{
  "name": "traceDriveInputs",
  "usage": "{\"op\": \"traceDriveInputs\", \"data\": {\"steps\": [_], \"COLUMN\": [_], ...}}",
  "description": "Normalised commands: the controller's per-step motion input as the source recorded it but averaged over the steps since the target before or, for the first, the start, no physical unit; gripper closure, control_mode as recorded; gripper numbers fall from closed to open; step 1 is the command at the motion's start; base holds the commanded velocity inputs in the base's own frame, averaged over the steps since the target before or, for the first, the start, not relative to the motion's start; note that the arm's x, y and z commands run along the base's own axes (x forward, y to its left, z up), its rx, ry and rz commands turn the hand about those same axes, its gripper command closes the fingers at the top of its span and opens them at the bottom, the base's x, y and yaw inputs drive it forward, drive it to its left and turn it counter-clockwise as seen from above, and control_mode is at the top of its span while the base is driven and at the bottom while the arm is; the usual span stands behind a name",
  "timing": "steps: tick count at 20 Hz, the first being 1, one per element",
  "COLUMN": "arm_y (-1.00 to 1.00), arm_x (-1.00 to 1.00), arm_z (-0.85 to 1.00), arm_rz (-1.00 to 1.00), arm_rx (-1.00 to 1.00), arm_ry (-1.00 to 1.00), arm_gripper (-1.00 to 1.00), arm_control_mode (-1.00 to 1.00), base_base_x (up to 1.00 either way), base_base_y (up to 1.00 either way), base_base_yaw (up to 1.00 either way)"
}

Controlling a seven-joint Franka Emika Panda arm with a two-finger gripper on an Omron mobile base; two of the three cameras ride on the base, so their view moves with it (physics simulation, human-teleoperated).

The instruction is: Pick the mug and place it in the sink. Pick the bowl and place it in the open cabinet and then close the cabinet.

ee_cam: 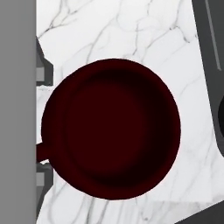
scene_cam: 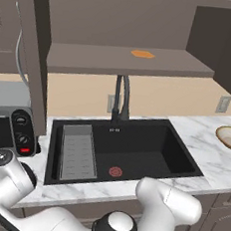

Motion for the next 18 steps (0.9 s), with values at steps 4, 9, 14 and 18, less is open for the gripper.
{"op": "traceDriveInputs", "data": {"steps": [4,9,14,18], "arm_y": [0.00,0.01,0.20,0.00], "arm_x": [0.04,0.05,-0.01,0.00], "arm_z": [-0.25,-0.27,-0.53,-0.94], "arm_rz": [0.00,0.00,0.00,0.01], "arm_rx": [0.00,0.01,0.04,0.16], "arm_ry": [0.00,0.02,0.06,0.22], "arm_gripper": [1.00,1.00,1.00,1.00], "arm_control_mode": [-1.00,-1.00,-1.00,-1.00], "base_base_x": [0.00,0.00,0.00,0.00], "base_base_y": [0.00,0.00,0.00,0.00], "base_base_yaw": [0.00,0.00,0.00,0.00]}}
